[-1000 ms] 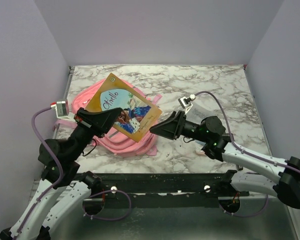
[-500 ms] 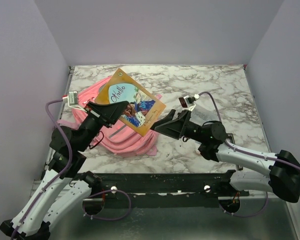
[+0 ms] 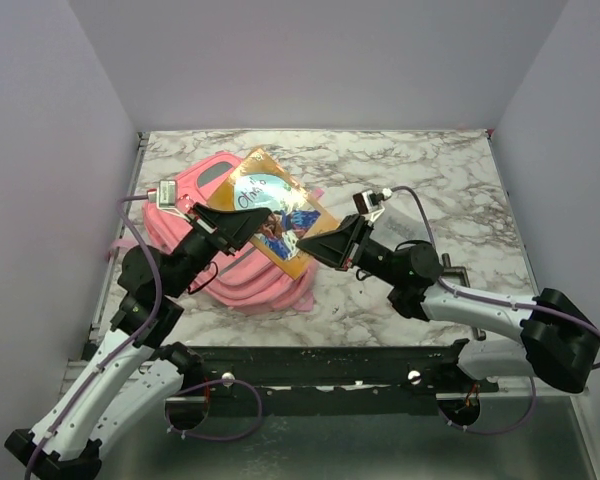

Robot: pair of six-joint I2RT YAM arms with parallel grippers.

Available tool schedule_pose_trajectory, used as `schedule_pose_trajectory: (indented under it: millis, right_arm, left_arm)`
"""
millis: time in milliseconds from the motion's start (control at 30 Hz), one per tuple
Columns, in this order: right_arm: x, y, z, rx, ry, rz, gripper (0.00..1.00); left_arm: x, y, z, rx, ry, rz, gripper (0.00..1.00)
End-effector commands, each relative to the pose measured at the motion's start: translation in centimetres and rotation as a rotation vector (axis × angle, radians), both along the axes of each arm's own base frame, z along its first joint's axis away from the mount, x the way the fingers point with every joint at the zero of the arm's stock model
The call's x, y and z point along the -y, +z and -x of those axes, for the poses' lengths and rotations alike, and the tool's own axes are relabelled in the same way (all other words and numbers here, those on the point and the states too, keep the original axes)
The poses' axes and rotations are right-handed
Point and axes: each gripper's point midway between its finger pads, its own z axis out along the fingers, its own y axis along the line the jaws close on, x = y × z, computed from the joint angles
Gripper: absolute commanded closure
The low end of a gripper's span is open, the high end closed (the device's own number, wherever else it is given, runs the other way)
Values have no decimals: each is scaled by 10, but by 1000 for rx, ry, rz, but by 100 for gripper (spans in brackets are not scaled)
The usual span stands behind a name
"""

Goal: Pack the student bag
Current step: Pick up the book from the center of the board, then place the book in the student bag.

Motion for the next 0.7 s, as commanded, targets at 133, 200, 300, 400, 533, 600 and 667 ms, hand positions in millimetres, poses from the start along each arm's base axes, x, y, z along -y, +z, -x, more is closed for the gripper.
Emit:
schedule_pose_trajectory:
  millis: [133,200,300,400,533,600,667]
  right_arm:
    - [20,-54,-51,-146,-354,276,99]
    - [41,-70,-69,-183,-516,418,99]
    - [85,-87,-90,-163,-766,649,100]
    - [134,-109,-102,-142,-979,879,100]
    - [181,-127,-106,-120,-1149,1165,99]
    - [189,-133,-102,-95,-1141,1254,99]
    - [191,-138,-96,-73,-1114,1269,99]
  left_arm:
    - [6,-76,4,-60,-52,-131,12]
    - [0,-96,3,-108,-20,-185,4]
    - [-15,-129,1,-207,49,-323,2]
    - [-36,-168,-5,-346,152,-476,1]
    - [-45,-196,-9,-434,168,-638,2]
    - [-41,-212,-12,-474,134,-715,2]
    - [-38,-231,-14,-544,97,-799,2]
